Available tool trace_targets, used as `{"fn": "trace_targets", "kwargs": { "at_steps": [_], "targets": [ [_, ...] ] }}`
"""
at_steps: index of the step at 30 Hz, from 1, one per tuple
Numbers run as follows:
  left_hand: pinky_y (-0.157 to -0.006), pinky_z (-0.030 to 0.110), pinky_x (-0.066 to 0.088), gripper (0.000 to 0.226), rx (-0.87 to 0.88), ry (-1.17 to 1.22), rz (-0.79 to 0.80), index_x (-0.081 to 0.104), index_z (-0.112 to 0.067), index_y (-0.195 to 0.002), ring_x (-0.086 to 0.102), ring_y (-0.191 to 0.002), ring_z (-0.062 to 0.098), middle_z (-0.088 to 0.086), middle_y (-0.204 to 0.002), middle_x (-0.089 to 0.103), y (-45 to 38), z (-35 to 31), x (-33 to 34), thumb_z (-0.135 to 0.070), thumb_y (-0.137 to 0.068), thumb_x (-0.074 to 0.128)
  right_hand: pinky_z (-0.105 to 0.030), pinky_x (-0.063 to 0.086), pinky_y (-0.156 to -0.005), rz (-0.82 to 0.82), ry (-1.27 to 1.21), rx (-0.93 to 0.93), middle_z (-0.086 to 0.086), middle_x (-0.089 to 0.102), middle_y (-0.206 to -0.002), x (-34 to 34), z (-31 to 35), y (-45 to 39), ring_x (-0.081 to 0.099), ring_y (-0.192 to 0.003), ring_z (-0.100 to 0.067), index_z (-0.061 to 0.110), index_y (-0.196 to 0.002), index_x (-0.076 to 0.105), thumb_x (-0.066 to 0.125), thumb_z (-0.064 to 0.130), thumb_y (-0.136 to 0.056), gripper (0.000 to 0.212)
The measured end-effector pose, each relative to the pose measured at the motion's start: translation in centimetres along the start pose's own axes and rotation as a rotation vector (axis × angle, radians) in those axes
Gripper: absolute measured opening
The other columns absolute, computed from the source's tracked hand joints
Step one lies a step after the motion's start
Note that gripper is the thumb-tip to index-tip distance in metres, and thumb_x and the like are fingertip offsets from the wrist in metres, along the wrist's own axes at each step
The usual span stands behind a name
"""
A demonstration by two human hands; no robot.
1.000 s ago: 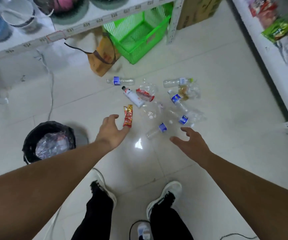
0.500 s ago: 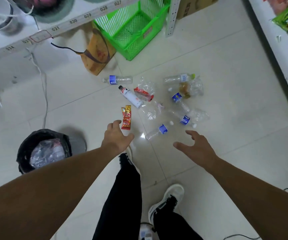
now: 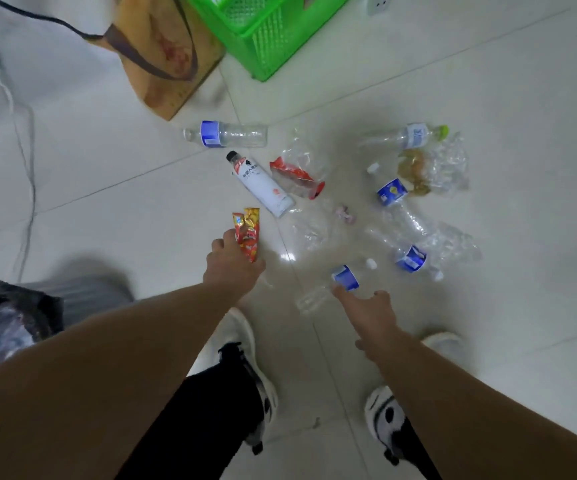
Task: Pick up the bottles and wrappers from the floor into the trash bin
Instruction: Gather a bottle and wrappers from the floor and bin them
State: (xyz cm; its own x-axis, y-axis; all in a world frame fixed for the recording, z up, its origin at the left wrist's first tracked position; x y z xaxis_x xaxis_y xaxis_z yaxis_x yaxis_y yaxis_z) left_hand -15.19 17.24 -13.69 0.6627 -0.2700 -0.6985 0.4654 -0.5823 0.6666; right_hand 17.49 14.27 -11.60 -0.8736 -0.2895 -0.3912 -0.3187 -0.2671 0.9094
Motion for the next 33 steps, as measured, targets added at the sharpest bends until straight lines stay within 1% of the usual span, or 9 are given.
{"fn": "trace_targets", "kwargs": {
  "at_steps": [4, 8, 11, 14, 17, 21, 25, 29, 33],
  "targets": [
    [-0.108, 0.054, 0.045, 0.099, -0.078, 0.021, -0.017, 0.025, -0.021, -0.160, 0.048, -0.133, 0.039, 0.012, -0.145, 0.045, -7.4, 2.1, 6.7, -0.052, -0.082, 0.078, -0.035, 0.053, -0.072, -0.104, -0.066, 0.024, -0.002, 0.057, -0.096, 3.0, -0.9, -10.6, 0.062, -0.080, -0.023, 0.009, -0.141, 0.040, 0.087, 0.066, -0.069, 0.103],
    [-0.099, 0.049, 0.048, 0.065, -0.084, 0.004, -0.219, 0.041, -0.019, -0.144, 0.051, -0.122, 0.040, 0.010, -0.130, 0.049, -10.9, 2.6, 9.1, -0.042, -0.089, 0.065, -0.045, 0.060, -0.093, -0.200, -0.075, -0.109, -0.014, 0.068, -0.119, 4.6, -0.5, -18.2, 0.070, -0.101, -0.034, 0.017, -0.136, 0.041, 0.084, 0.051, -0.067, 0.089],
    [-0.091, 0.059, 0.056, 0.043, -0.130, 0.123, -0.200, 0.049, -0.018, -0.135, 0.058, -0.113, 0.039, 0.009, -0.123, 0.054, -11.2, 3.0, 9.7, -0.049, -0.105, 0.046, -0.044, 0.060, -0.089, -0.223, -0.068, -0.137, -0.012, 0.070, -0.110, 4.0, -0.8, -19.3, 0.070, -0.095, -0.033, 0.021, -0.119, 0.041, 0.076, 0.050, -0.061, 0.074],
    [-0.088, 0.057, 0.059, 0.032, -0.185, 0.161, -0.165, 0.051, -0.014, -0.131, 0.061, -0.104, 0.036, 0.008, -0.119, 0.052, -8.5, 3.3, 8.5, -0.031, -0.103, 0.052, -0.036, 0.053, -0.078, -0.184, -0.057, -0.198, -0.005, 0.067, -0.108, 2.3, -0.5, -16.2, 0.067, -0.086, -0.024, 0.027, -0.119, 0.044, 0.079, 0.050, -0.061, 0.071],
    [-0.084, 0.047, 0.056, 0.030, -0.128, 0.126, -0.158, 0.055, -0.016, -0.124, 0.060, -0.092, 0.030, 0.006, -0.113, 0.050, -4.6, 1.5, 5.0, -0.019, -0.093, 0.055, -0.038, 0.054, -0.083, -0.160, 0.013, -0.237, -0.005, 0.066, -0.111, -0.5, 0.5, -11.6, 0.068, -0.092, -0.026, 0.029, -0.119, 0.047, 0.084, 0.048, -0.065, 0.069],
    [-0.056, 0.032, 0.040, 0.020, -0.096, 0.167, -0.146, 0.053, -0.025, -0.110, 0.059, -0.072, 0.017, 0.002, -0.094, 0.059, 0.4, -1.6, -1.8, -0.014, -0.094, 0.051, -0.033, 0.043, -0.087, -0.073, 0.055, -0.278, 0.001, 0.061, -0.116, -4.6, 3.3, -4.3, 0.058, -0.098, -0.022, 0.022, -0.138, 0.051, 0.092, 0.048, -0.075, 0.080],
    [-0.053, 0.030, 0.041, 0.024, -0.146, 0.283, -0.111, 0.050, -0.025, -0.116, 0.062, -0.067, 0.022, 0.002, -0.087, 0.064, 4.9, -5.7, -8.4, -0.017, -0.095, 0.052, -0.030, 0.040, -0.087, -0.052, 0.078, -0.341, 0.003, 0.060, -0.112, -10.1, 8.0, 2.7, 0.058, -0.096, -0.020, 0.018, -0.141, 0.054, 0.092, 0.049, -0.076, 0.082],
    [-0.054, 0.030, 0.041, 0.020, -0.239, 0.425, -0.183, 0.052, -0.021, -0.113, 0.061, -0.068, 0.023, 0.005, -0.088, 0.064, 8.4, -9.1, -14.4, -0.020, -0.093, 0.052, -0.046, 0.058, -0.087, 0.063, 0.164, -0.389, -0.011, 0.072, -0.110, -13.5, 12.5, 7.4, 0.072, -0.098, -0.033, 0.011, -0.129, 0.059, 0.093, 0.053, -0.073, 0.077],
    [-0.052, 0.027, 0.039, 0.022, -0.249, 0.460, -0.194, 0.052, -0.027, -0.112, 0.062, -0.069, 0.015, -0.002, -0.090, 0.064, 9.4, -11.7, -16.2, -0.029, -0.093, 0.062, -0.052, 0.060, -0.097, 0.109, 0.196, -0.405, -0.013, 0.075, -0.113, -15.7, 15.5, 9.8, 0.074, -0.104, -0.035, 0.018, -0.128, 0.058, 0.096, 0.051, -0.070, 0.077]
  ]
}}
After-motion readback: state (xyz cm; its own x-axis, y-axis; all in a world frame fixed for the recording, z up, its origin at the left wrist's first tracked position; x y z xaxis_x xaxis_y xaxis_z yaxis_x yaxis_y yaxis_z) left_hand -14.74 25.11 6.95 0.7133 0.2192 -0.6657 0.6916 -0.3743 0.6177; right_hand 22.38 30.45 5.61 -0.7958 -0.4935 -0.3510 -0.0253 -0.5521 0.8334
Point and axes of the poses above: each hand's wrist, its own y-axis away from the middle knuckle, its own x-axis out of the palm, z = x × y, the point moved 9 cm from there along -y, towards the middle knuckle
